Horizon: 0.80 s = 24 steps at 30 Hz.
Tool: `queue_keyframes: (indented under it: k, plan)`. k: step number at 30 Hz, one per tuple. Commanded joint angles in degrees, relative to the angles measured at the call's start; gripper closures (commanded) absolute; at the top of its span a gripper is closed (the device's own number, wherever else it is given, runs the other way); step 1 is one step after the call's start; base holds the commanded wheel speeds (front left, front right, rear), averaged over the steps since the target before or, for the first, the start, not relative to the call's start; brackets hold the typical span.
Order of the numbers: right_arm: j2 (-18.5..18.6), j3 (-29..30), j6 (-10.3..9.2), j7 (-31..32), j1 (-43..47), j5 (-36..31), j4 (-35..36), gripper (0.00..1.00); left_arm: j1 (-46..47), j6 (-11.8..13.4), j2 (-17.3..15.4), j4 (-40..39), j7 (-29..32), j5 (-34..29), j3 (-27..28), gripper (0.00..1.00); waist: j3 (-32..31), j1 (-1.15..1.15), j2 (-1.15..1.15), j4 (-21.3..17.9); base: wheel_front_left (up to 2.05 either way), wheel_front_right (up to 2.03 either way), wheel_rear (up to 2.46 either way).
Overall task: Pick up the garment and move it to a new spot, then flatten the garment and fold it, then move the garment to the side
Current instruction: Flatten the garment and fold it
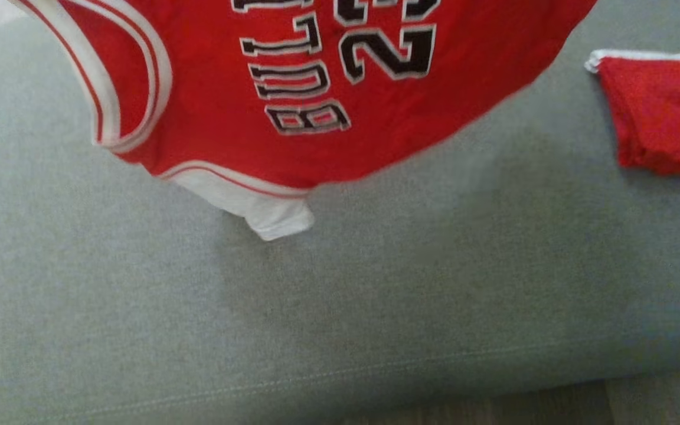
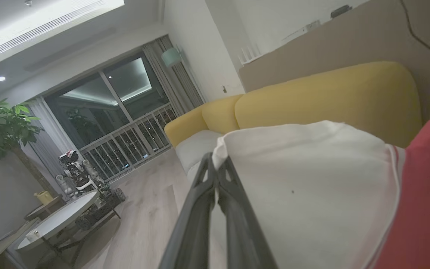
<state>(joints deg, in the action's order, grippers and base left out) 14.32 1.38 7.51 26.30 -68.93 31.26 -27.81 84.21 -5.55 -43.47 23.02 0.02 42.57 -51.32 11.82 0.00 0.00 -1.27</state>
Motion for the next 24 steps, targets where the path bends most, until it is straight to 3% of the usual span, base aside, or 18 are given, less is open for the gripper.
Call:
queue_keyframes:
  k: [1, 6, 13, 16, 18, 21, 24]
  plan:
    - [0.4, -1.5, -0.02, -1.6, -4.2, -2.6, 1.0, 1.00, 4.7, -0.1, -1.3, 0.0, 1.2, -1.1, 2.0, 1.00, 3.8, 0.00, 0.00, 0.4, 0.00, 0.00, 0.00]
    - [0.6, -4.3, -0.02, -6.0, -11.3, -8.1, -4.9, 1.00, 12.7, 0.6, 1.2, 3.0, 0.0, -8.1, 0.1, 1.00, 12.1, 0.00, 0.00, 0.8, 0.00, 0.00, 0.00]
    - [0.3, -3.5, -0.02, -20.8, -22.2, -16.4, -13.5, 1.00, 25.2, 9.0, 6.0, 9.3, -11.9, -22.5, -1.2, 1.00, 21.2, 0.00, 0.00, 1.0, 0.00, 0.00, 0.00]
    - [0.0, -2.6, -0.02, -26.9, -25.5, -18.1, -16.3, 1.00, 28.3, 12.7, 7.8, 9.9, -14.4, -25.7, -0.4, 1.00, 23.9, 0.00, 0.00, 2.0, 0.00, 0.00, 0.00]
    - [0.4, -3.1, -0.02, -30.0, -26.5, -18.6, -18.0, 1.00, 28.5, 15.4, 8.4, 8.6, -14.9, -27.9, -0.1, 1.00, 25.2, 0.00, 0.00, 2.9, 0.00, 0.00, 0.00]
    - [1.4, -4.4, -0.02, -34.4, -26.1, -18.6, -21.7, 1.00, 23.0, 19.4, 7.5, -0.6, -15.0, -30.5, 1.5, 1.00, 26.8, 0.00, 0.00, 4.6, 0.00, 0.00, 0.00]
    - [2.0, -5.9, -0.02, -36.2, -23.8, -17.2, -24.1, 1.00, 14.8, 20.6, 6.2, -6.2, -15.0, -29.9, 2.5, 1.00, 26.5, 0.00, 0.00, 5.5, 0.00, 0.00, 0.00]
